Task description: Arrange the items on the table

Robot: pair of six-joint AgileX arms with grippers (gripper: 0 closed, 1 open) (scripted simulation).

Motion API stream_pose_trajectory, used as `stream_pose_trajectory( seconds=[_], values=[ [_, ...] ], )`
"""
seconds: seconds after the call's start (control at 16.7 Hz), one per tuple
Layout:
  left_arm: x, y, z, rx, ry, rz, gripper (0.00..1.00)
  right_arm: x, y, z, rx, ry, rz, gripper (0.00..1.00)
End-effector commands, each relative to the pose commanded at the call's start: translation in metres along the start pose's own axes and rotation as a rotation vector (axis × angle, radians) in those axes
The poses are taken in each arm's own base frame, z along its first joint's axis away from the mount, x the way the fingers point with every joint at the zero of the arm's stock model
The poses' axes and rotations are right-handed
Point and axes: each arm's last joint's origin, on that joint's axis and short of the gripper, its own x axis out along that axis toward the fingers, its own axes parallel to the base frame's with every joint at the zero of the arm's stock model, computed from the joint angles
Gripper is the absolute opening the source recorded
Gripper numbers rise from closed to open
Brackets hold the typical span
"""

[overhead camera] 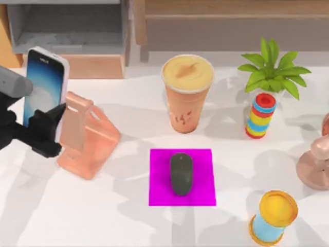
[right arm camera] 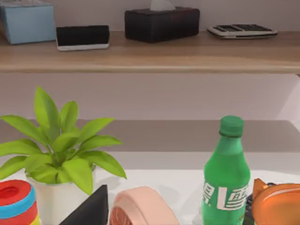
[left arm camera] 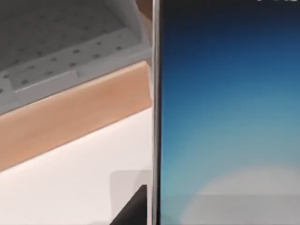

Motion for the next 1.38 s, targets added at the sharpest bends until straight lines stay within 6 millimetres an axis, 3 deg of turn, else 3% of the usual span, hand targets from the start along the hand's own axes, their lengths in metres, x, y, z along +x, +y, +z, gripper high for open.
stream_pose_trajectory(
  seconds=[0.3, 0.84, 1.26, 1.38],
  values=[
    [0.006, -0.004, 0.000, 0.041, 0.006, -0.048, 0.00, 0.000, 0.000, 0.000, 0.000, 0.000, 0.000, 1.00],
    [0.048, 0.001, -0.012, -0.079, 0.057, -0.014, 0.00, 0.000, 0.000, 0.000, 0.000, 0.000, 0.000, 1.00],
    [0.051, -0.001, -0.014, -0.064, 0.045, -0.003, 0.00, 0.000, 0.000, 0.000, 0.000, 0.000, 0.000, 1.00],
    [0.051, -0.001, -0.014, -0.064, 0.045, -0.003, 0.15, 0.000, 0.000, 0.000, 0.000, 0.000, 0.000, 1.00]
  ],
)
